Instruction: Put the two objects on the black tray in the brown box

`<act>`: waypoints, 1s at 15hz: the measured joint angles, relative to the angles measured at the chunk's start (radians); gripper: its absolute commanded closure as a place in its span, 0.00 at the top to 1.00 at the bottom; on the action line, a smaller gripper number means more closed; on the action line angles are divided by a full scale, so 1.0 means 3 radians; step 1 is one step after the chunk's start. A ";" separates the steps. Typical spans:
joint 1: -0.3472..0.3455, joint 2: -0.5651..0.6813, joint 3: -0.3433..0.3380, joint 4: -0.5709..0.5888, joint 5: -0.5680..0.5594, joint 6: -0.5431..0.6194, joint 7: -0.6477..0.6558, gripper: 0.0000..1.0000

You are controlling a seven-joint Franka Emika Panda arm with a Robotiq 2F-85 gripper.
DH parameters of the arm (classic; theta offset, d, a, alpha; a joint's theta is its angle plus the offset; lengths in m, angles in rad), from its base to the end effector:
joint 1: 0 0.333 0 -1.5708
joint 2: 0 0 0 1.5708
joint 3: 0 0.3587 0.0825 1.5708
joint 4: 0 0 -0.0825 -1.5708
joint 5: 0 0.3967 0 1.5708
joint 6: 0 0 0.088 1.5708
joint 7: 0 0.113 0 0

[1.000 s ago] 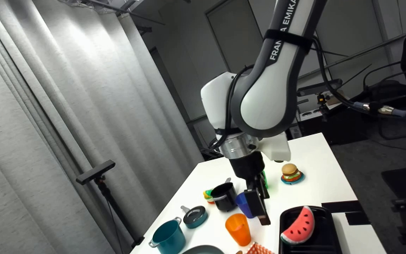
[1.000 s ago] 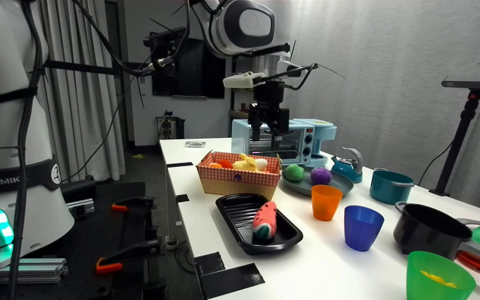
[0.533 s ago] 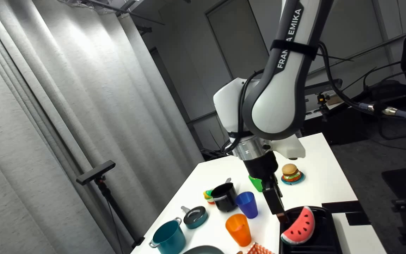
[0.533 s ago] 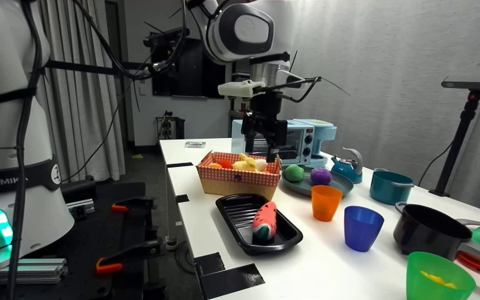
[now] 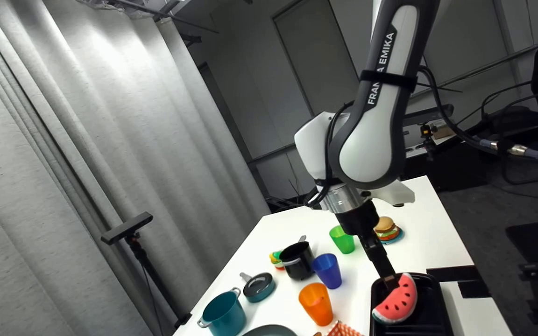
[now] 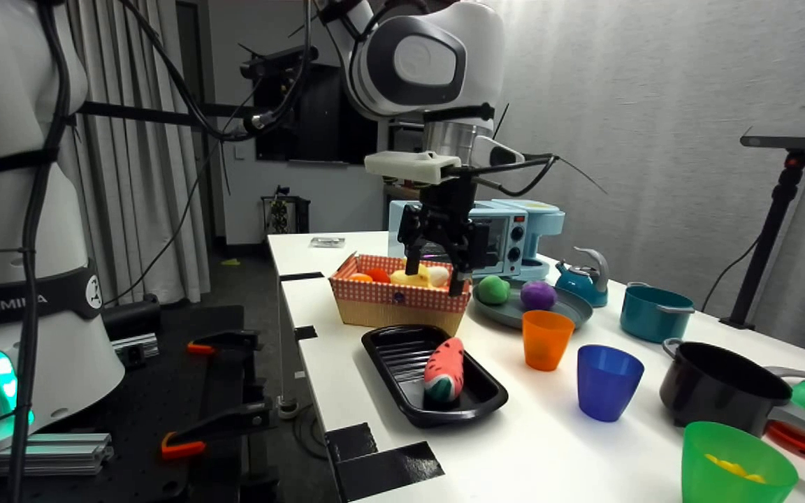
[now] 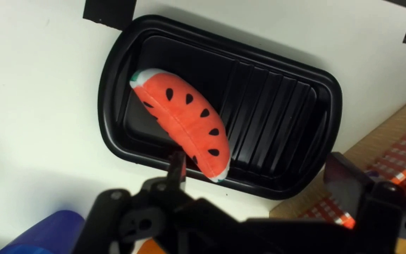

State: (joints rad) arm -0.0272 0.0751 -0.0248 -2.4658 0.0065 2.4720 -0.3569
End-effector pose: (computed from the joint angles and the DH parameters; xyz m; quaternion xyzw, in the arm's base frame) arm 0.4808 -0.0251 0.2851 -0.9882 -0.1492 0.0335 0.0080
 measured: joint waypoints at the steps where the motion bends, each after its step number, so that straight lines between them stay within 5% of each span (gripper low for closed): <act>1: -0.0020 0.0026 -0.0008 0.0000 -0.0001 0.0001 -0.0059 1.00; 15: -0.0069 0.0550 -0.0002 0.0257 -0.0017 0.0032 -0.0321 1.00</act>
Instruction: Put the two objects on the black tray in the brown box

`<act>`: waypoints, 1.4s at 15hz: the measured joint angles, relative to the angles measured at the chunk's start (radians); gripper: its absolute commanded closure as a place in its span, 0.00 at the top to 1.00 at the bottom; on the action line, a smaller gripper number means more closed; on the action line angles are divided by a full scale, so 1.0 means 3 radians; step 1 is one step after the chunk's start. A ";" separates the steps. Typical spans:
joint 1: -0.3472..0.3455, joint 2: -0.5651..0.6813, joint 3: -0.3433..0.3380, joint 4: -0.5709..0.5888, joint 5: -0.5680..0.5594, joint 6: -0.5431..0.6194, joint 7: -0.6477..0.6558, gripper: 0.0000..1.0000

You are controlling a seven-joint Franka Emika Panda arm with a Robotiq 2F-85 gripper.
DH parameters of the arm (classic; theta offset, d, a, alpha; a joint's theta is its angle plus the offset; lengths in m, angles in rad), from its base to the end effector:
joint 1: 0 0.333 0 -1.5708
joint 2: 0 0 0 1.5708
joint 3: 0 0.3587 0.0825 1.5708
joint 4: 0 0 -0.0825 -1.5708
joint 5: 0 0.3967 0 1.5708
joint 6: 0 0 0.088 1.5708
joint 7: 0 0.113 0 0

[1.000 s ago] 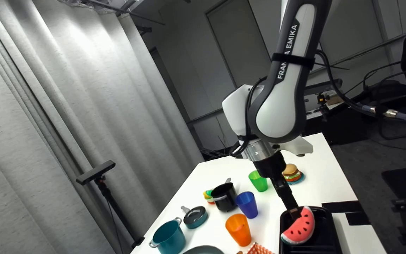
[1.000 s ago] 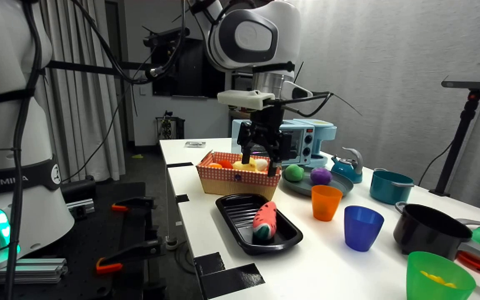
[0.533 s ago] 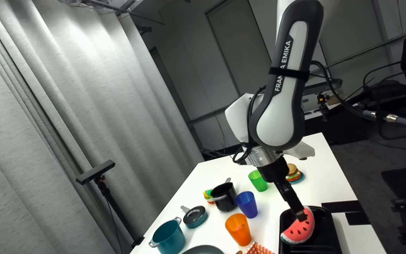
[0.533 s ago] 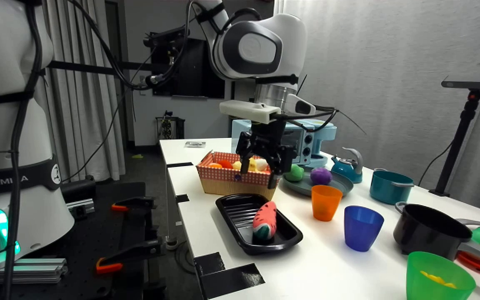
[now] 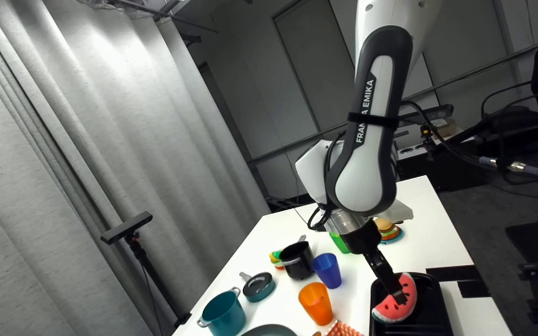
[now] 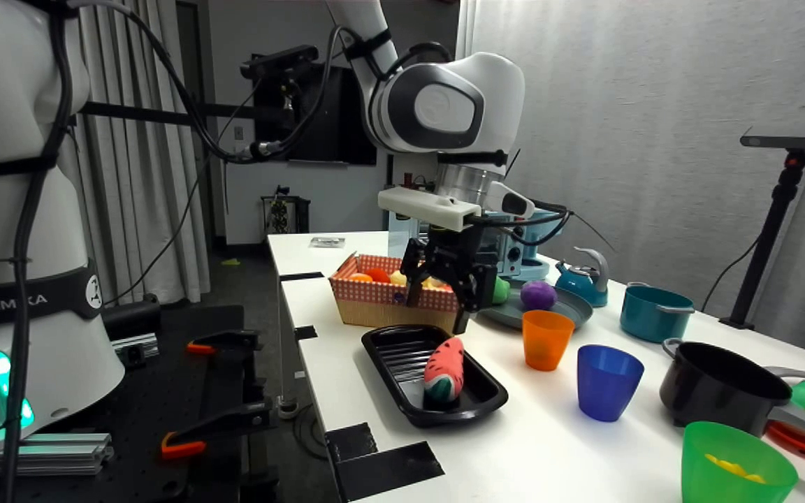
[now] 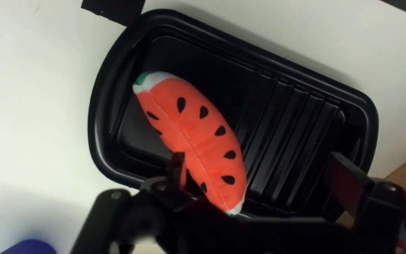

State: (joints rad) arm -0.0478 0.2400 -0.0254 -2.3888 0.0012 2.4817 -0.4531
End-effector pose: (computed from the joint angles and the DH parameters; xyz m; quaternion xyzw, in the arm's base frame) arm 0.5010 -0.0370 0.2320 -0.9794 -0.1879 0.0716 0.0165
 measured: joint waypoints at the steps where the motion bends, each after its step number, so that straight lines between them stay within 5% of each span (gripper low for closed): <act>1: -0.0002 0.0035 0.0000 0.0019 0.0000 0.0004 0.0000 1.00; 21: -0.0139 0.0456 0.0093 0.0125 0.0000 0.0316 -0.0028 1.00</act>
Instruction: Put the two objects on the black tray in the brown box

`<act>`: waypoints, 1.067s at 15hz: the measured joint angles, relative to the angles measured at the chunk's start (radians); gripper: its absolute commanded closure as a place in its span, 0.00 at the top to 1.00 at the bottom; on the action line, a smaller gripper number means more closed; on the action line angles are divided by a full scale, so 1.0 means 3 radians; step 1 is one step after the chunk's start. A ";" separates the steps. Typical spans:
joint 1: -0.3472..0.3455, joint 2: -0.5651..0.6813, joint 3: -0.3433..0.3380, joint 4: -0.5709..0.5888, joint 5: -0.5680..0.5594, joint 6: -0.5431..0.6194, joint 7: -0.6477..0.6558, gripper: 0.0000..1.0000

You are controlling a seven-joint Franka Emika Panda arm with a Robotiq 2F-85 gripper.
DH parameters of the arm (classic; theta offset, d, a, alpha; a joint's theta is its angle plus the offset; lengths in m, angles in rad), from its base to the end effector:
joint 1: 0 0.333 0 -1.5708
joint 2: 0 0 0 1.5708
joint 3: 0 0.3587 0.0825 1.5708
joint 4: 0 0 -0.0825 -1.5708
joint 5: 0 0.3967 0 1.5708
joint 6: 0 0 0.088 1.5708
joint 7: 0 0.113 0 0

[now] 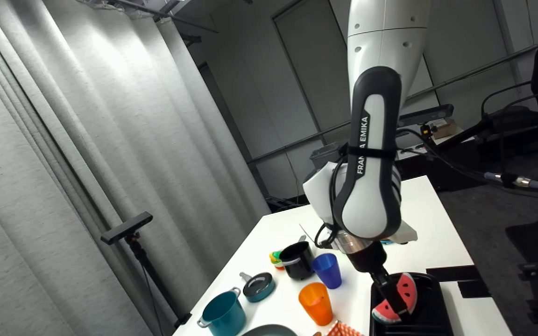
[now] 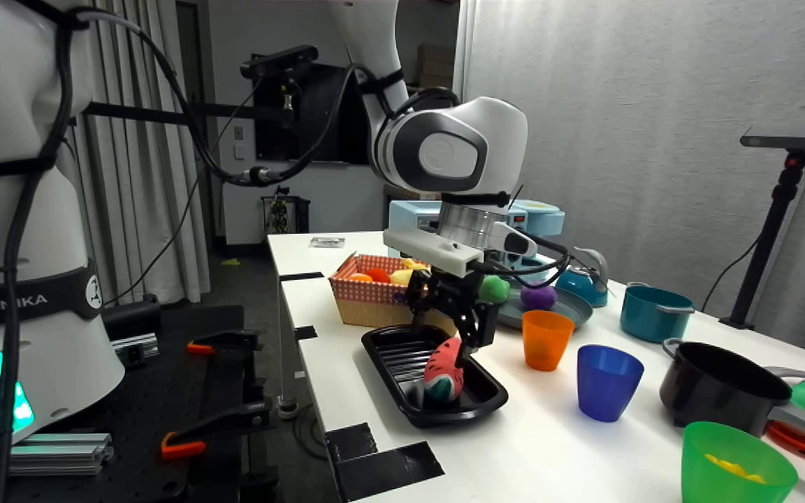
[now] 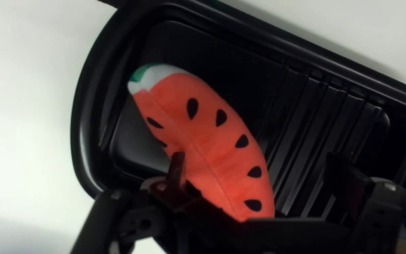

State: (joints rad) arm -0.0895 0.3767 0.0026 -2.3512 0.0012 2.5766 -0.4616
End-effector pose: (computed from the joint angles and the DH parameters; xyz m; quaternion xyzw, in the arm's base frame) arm 0.5117 -0.0445 0.1812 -0.9798 -0.1851 0.0725 0.0212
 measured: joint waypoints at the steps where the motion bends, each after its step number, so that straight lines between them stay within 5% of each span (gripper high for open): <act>1: -0.0011 0.0015 0.0004 0.0002 0.0000 0.0001 -0.0001 1.00; 7: -0.0065 0.0098 0.0033 0.0021 0.0000 0.0002 -0.0001 0.94; 9: -0.0072 0.0118 0.0036 0.0036 0.0000 0.0002 -0.0002 0.66; 16: -0.0085 0.0137 0.0036 0.0094 0.0000 0.0002 -0.0002 0.12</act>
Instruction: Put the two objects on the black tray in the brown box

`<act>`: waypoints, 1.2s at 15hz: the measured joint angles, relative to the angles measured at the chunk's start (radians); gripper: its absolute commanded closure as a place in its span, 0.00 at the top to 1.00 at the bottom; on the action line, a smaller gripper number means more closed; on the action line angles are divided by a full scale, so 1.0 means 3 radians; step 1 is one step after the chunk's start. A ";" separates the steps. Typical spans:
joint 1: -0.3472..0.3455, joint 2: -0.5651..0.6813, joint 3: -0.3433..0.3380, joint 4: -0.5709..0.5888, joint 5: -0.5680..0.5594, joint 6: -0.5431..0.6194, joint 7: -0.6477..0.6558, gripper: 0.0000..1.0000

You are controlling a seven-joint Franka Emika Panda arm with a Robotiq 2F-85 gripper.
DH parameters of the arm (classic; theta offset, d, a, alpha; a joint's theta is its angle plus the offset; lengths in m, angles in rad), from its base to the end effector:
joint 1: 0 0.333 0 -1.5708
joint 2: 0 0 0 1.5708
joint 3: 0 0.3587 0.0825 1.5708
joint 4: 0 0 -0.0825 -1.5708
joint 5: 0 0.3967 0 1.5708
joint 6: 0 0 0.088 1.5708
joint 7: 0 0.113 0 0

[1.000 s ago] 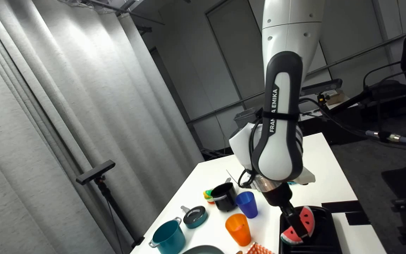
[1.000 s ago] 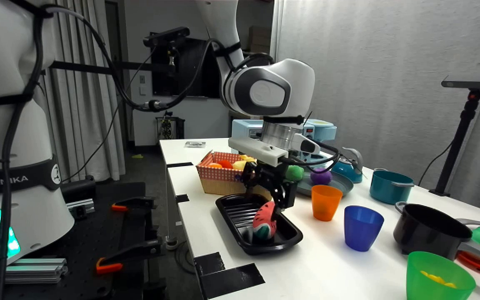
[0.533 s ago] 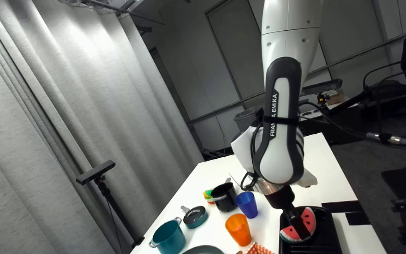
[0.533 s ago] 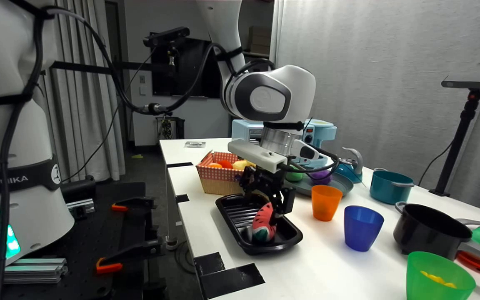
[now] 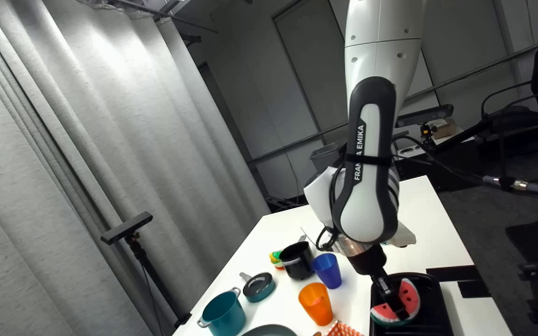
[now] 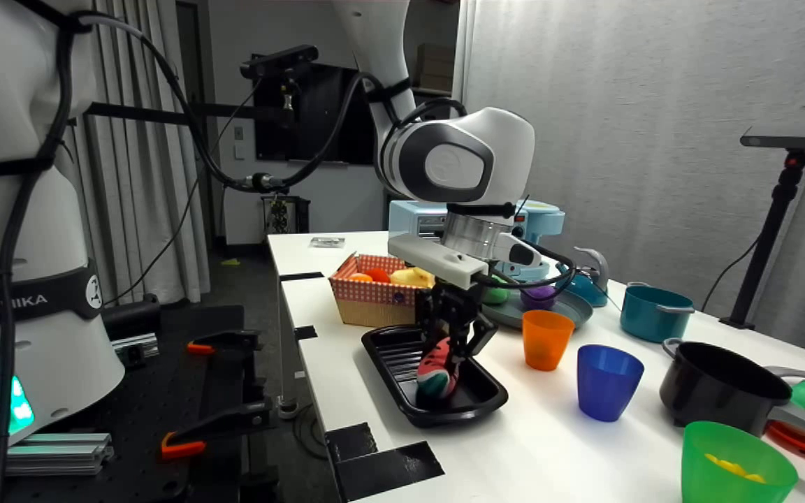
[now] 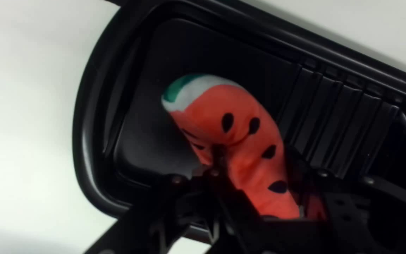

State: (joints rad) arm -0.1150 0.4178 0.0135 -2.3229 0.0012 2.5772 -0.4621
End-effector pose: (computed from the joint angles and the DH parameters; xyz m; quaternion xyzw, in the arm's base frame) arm 0.5175 -0.0524 0.1685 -0.9807 -0.1779 0.0776 0.0256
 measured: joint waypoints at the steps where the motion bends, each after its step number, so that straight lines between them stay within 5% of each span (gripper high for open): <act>1: -0.0002 0.0000 0.0000 0.0005 0.0000 0.0000 0.0000 0.06; 3: -0.0006 0.0000 0.0001 0.0012 0.0000 0.0000 0.0000 0.00; 10: -0.0009 -0.0059 0.0018 0.0024 0.0000 -0.0002 0.0001 0.02; 18: 0.0067 -0.0598 0.0087 0.0014 -0.0015 -0.0152 0.0024 0.02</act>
State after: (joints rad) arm -0.0951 0.2384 0.0398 -2.3187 -0.0033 2.5318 -0.4548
